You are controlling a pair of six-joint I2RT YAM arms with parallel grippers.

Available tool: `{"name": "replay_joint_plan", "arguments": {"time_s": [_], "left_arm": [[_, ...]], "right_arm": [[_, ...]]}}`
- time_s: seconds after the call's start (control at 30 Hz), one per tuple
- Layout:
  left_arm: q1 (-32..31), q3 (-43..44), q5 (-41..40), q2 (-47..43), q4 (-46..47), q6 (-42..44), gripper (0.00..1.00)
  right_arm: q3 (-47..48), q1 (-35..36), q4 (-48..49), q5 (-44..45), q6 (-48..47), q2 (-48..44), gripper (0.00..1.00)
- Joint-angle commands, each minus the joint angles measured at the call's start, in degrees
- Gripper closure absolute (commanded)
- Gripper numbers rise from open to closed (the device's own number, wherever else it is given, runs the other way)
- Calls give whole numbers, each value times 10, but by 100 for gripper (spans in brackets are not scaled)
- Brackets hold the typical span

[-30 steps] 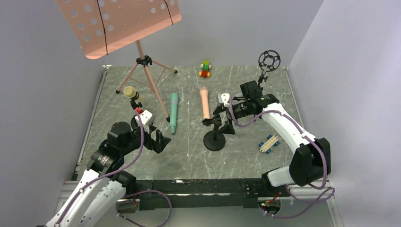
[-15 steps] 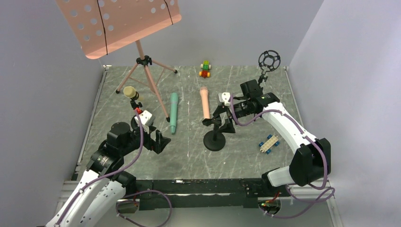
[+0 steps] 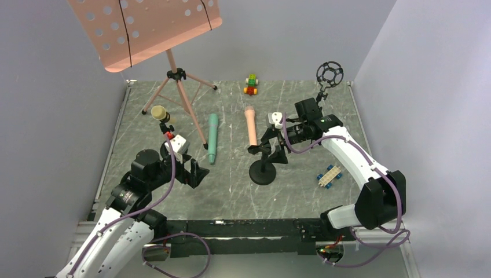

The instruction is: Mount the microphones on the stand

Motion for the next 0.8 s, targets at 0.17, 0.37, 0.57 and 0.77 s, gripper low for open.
{"name": "replay_joint_plan", "arguments": {"time_s": [0.17, 0.37, 0.57, 0.77], "left_arm": [[-1, 90, -66, 144, 29, -79, 1], [0, 204, -94, 314, 14, -76, 1], [0, 341, -111, 503, -26, -68, 1], [4, 475, -137, 645, -79, -56, 1]], "right_arm": [[-57, -29, 88, -24, 39, -49, 0], [-88, -46, 147, -28, 75, -67, 0], [-120, -103, 166, -55, 83, -88, 0], [-148, -128, 181, -69, 85, -112, 0]]}}
